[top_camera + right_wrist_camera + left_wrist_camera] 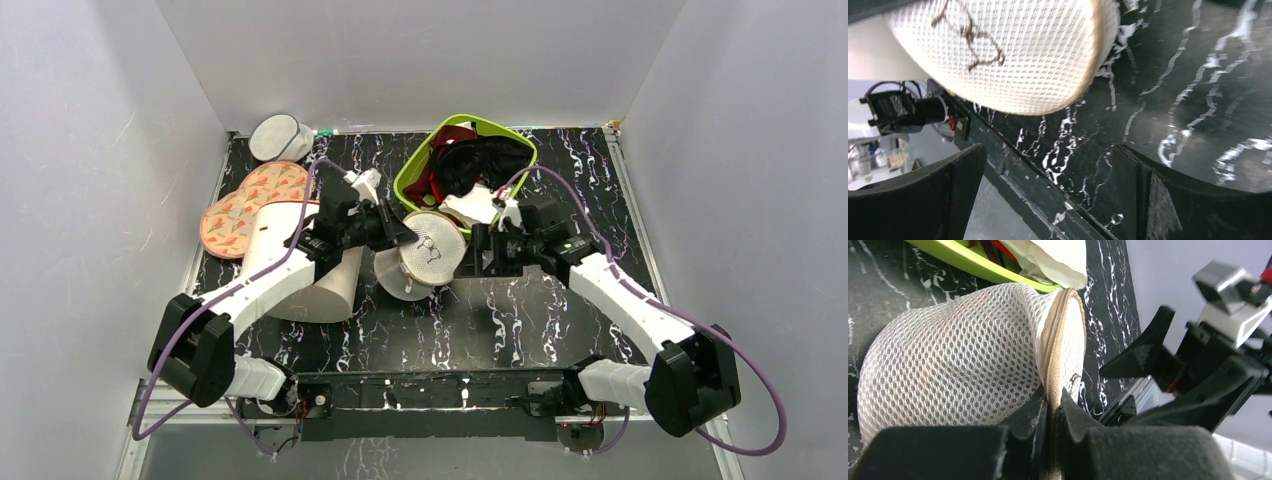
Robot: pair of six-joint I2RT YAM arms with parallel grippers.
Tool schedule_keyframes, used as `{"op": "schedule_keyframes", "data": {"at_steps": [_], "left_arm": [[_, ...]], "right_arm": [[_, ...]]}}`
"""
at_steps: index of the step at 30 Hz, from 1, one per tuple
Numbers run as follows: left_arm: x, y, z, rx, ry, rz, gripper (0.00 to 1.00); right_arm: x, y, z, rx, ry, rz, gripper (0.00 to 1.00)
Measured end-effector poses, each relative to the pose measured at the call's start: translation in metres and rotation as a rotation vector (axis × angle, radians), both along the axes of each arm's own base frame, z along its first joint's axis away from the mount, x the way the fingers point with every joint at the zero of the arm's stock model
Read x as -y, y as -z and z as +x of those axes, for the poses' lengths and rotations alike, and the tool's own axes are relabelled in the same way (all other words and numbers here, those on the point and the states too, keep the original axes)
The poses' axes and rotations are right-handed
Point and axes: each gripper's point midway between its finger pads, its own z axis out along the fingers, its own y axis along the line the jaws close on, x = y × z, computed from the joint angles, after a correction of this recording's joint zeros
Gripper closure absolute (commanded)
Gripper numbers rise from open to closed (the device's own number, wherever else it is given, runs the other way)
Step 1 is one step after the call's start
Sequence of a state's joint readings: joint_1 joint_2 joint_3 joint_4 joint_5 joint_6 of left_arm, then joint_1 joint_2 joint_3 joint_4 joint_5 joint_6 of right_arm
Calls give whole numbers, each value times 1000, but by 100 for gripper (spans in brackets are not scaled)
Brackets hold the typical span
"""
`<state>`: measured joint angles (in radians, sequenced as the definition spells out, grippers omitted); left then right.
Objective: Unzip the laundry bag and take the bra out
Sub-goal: Pick up the laundry bag at the center of the board, then place the laundry bag at the center of the board.
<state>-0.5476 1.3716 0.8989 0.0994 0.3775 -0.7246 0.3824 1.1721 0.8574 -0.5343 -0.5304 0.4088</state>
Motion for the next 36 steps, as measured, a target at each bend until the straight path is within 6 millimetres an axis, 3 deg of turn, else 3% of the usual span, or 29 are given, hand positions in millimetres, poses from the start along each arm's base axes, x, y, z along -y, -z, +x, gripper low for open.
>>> {"op": "schedule_keyframes", "data": {"at_steps": [6, 10, 15, 23, 28, 30, 34, 36], "left_arm": [[-20, 3, 18, -52, -117, -97, 100], [-22, -14, 30, -28, -136, -179, 100], [-16, -30, 29, -8, -115, -269, 100], [-7, -49, 24, 3, -59, -361, 100], [-3, -54, 24, 9, -33, -383, 100], [0, -56, 24, 10, -19, -393, 100], [2, -55, 24, 5, -5, -392, 100], [3, -52, 25, 3, -1, -376, 86]], "right_arm": [[-40, 21, -18, -87, -65, 82, 9], [-44, 32, -20, -140, 29, 160, 9], [-45, 36, -24, -170, 124, 276, 9], [-54, 5, 1, -99, 201, 412, 12], [-63, -10, 15, -78, 219, 498, 20], [-65, -18, 19, -60, 222, 528, 32], [-65, -23, 23, -42, 232, 549, 71], [-65, -24, 24, -46, 238, 555, 82]]}}
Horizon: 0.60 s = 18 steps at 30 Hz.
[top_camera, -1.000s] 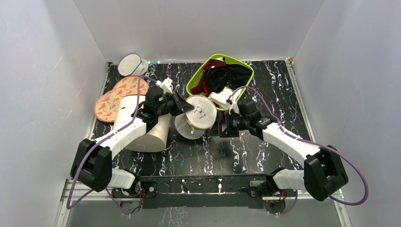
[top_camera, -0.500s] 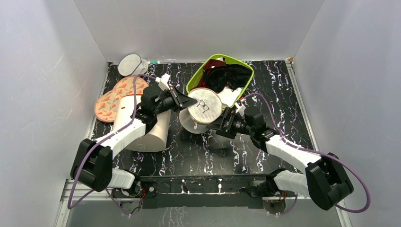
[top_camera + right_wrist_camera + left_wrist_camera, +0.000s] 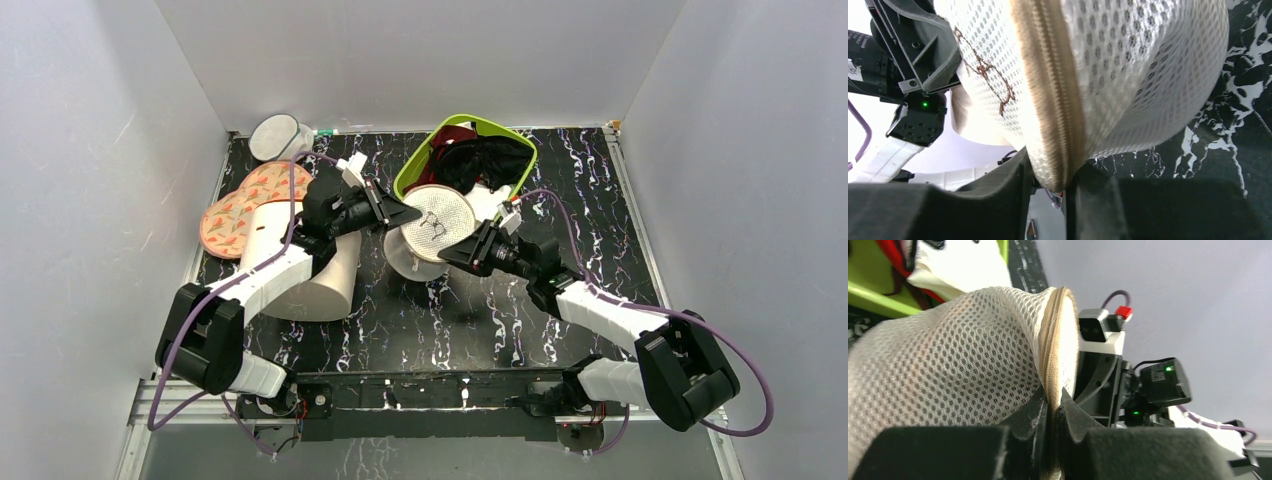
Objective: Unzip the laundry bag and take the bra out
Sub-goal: Place the laundry bag at the center of the board.
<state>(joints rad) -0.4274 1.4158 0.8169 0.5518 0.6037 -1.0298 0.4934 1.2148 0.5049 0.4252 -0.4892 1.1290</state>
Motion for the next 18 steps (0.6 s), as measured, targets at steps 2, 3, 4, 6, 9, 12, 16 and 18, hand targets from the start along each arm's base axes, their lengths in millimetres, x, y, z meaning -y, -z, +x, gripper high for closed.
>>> {"op": "schedule_keyframes", "data": {"at_steps": [2, 3, 4, 6, 9, 12, 16, 18], "left_arm": [[-2, 8, 1, -6, -4, 40, 64], [-4, 14, 2, -13, -12, 68, 54], [-6, 20, 4, -18, -25, 98, 45], [-13, 32, 6, -26, -53, 160, 33], [-25, 45, 9, -22, -96, 254, 22], [-33, 45, 10, 15, -117, 315, 14], [-38, 29, 16, 125, -115, 361, 7], [-37, 19, 18, 194, -95, 379, 7]], "right_arm": [[4, 2, 1, -9, 0, -2, 90], [8, 4, 2, -19, -5, -8, 95], [11, 7, 2, -23, -10, -20, 97], [20, 18, 2, -52, -44, -63, 98], [30, 39, -1, -111, -150, -153, 96], [34, 53, -16, -152, -287, -215, 95], [40, 66, -46, -196, -454, -267, 81], [44, 71, -52, -206, -477, -293, 76]]}}
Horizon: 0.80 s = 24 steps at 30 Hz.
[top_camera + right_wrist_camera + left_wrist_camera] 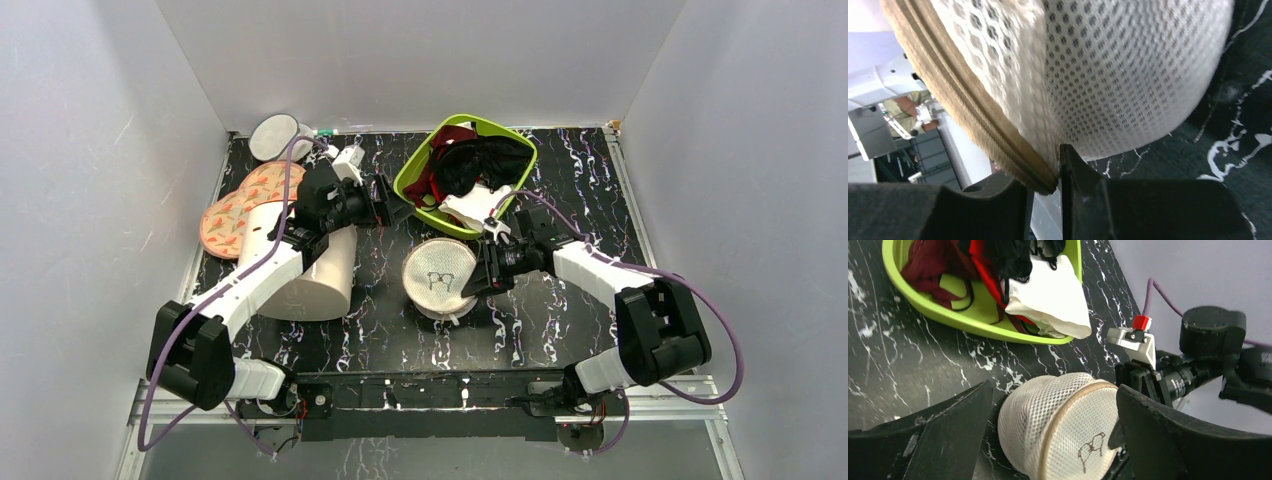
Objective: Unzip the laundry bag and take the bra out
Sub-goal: Place the laundry bag at the center of the board.
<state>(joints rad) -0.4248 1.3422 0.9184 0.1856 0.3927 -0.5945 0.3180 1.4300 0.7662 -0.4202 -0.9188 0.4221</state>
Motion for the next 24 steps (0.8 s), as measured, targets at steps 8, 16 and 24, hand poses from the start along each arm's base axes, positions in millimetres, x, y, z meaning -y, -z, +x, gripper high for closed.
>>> {"op": "schedule_keyframes", "data": {"at_steps": [8, 16, 24], "left_arm": [[20, -21, -22, 324, 198, 171, 10], [41, 18, -99, 686, 509, 340, 22], [73, 66, -151, 929, 789, 539, 38]], "right_arm": [[14, 0, 30, 109, 61, -131, 27], [30, -32, 53, 327, 157, -206, 2], [47, -75, 37, 576, 245, -177, 2]]}}
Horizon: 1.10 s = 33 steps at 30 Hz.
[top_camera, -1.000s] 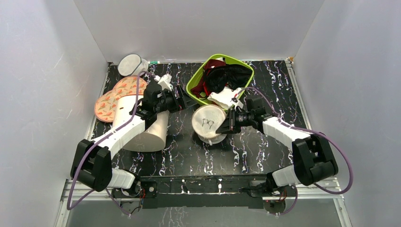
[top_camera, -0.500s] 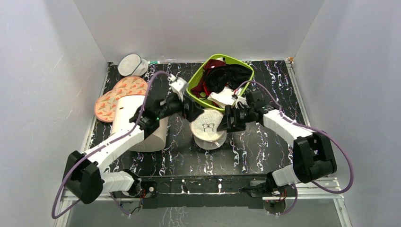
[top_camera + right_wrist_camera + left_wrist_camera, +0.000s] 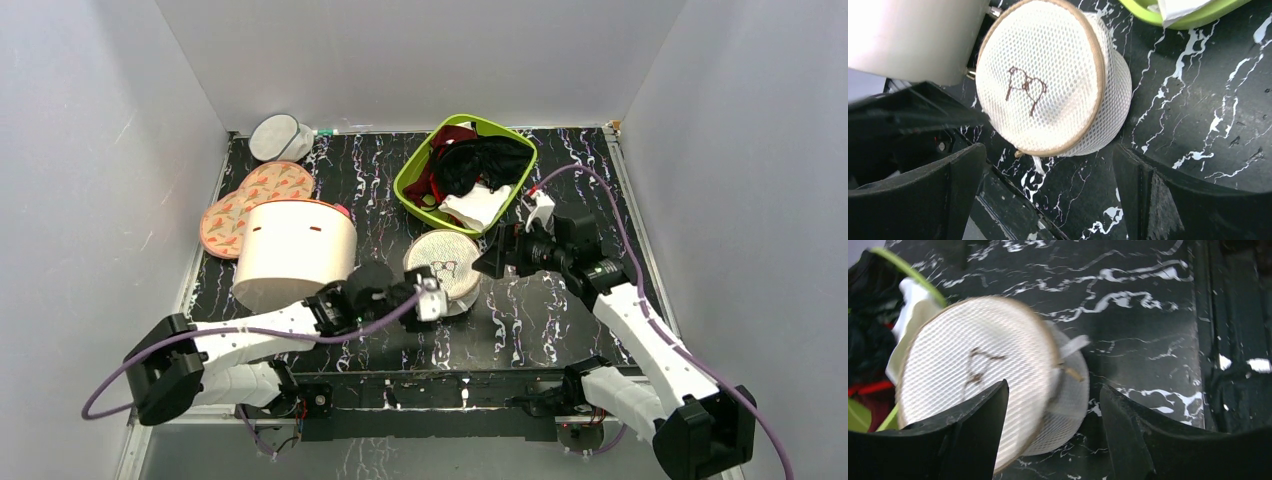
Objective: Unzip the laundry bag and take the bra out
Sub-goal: Place the laundry bag at the center of the board, then unzip the laundry bag at the center of the board.
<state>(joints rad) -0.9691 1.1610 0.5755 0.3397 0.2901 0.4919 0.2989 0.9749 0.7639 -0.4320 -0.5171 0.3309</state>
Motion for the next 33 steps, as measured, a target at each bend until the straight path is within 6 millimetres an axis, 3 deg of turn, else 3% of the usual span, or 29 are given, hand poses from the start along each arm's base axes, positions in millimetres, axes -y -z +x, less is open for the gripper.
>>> {"op": "schedule_keyframes", "data": {"at_steps": [4, 9, 16, 25, 31, 33], "left_arm": [[12, 25, -20, 123, 99, 110, 41], [10, 31, -5, 247, 83, 178, 54], [7, 35, 15, 343, 12, 193, 71], [2, 47, 20, 273, -77, 181, 100], [2, 43, 19, 206, -127, 141, 100], [3, 40, 22, 166, -169, 125, 100]], "right_arm": [[-1, 13, -16, -10, -30, 26, 2], [-3, 28, -28, -43, -52, 43, 2], [-10, 27, -30, -53, -89, 76, 2], [-12, 40, -34, -91, -86, 89, 4], [-17, 40, -41, -98, -85, 107, 10], [-19, 37, -42, -79, -90, 106, 18]]}}
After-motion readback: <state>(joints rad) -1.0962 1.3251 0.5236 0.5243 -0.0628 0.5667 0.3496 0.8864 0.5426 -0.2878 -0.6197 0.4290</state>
